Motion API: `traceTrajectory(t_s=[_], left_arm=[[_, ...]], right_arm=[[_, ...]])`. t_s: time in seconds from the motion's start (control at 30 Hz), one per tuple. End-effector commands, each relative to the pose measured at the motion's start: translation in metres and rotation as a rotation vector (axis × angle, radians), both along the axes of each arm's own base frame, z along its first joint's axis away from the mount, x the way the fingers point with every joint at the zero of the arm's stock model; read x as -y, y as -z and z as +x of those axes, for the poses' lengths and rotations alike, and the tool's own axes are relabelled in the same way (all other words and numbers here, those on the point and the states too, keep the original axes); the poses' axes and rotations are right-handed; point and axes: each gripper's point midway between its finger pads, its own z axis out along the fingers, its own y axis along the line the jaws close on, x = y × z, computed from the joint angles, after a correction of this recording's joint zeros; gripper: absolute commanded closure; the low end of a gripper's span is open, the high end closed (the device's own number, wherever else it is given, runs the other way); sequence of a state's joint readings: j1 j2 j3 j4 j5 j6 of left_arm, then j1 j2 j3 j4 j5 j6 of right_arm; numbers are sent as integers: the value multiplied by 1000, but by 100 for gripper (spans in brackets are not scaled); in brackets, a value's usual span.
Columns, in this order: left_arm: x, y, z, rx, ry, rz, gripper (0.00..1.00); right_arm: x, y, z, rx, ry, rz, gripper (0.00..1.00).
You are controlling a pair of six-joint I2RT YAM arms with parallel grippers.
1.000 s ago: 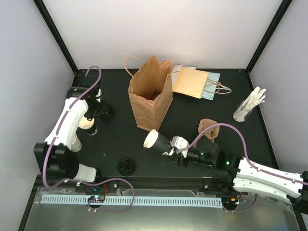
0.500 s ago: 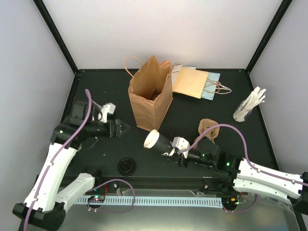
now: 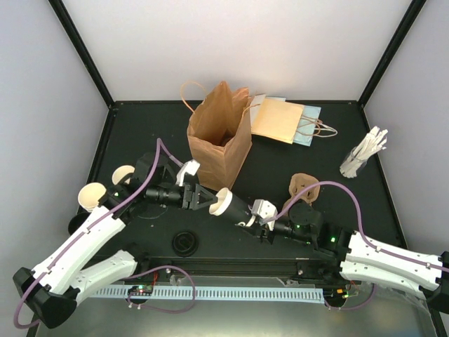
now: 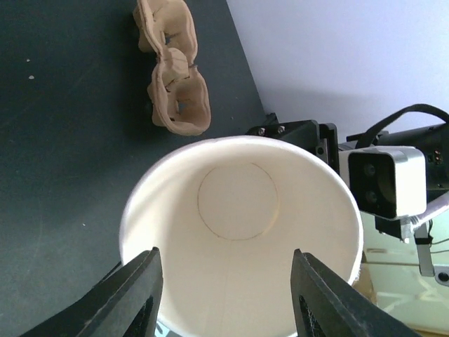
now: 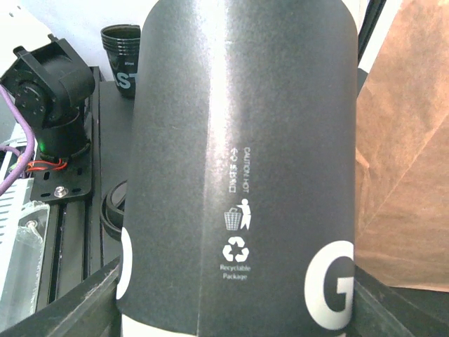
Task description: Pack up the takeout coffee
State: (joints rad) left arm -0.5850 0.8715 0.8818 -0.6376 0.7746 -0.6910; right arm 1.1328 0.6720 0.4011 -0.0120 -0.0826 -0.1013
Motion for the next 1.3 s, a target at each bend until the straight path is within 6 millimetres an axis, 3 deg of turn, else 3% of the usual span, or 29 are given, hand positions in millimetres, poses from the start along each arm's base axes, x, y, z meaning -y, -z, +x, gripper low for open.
traceTrajectory(t_s=[0.0, 0.43, 0.6, 0.77, 0.87, 1.0, 1.13, 1.27], left_arm=[[3, -4, 7, 15, -30, -10, 47], [3, 20, 13, -49, -48, 50, 38], [9, 17, 8, -72, -14, -6, 51], [13, 19, 4, -93, 17, -45, 59], [14, 21, 4, -100, 19, -42, 73], [11, 18, 4, -73, 5, -36, 97], [4, 21, 7, -45, -28, 12, 98], [-2, 30, 9, -27, -45, 72, 98]], right_arm=[[-3, -22, -2, 46, -18, 64, 37], [0, -29, -4, 74, -26, 85, 37], [-2, -33, -4, 83, -32, 98, 36], [-6, -33, -3, 85, -37, 103, 36], [-10, -32, -2, 81, -41, 98, 34], [-11, -29, -4, 77, -52, 88, 20], [-6, -24, -3, 66, -36, 67, 0], [-1, -16, -2, 45, -16, 47, 0]])
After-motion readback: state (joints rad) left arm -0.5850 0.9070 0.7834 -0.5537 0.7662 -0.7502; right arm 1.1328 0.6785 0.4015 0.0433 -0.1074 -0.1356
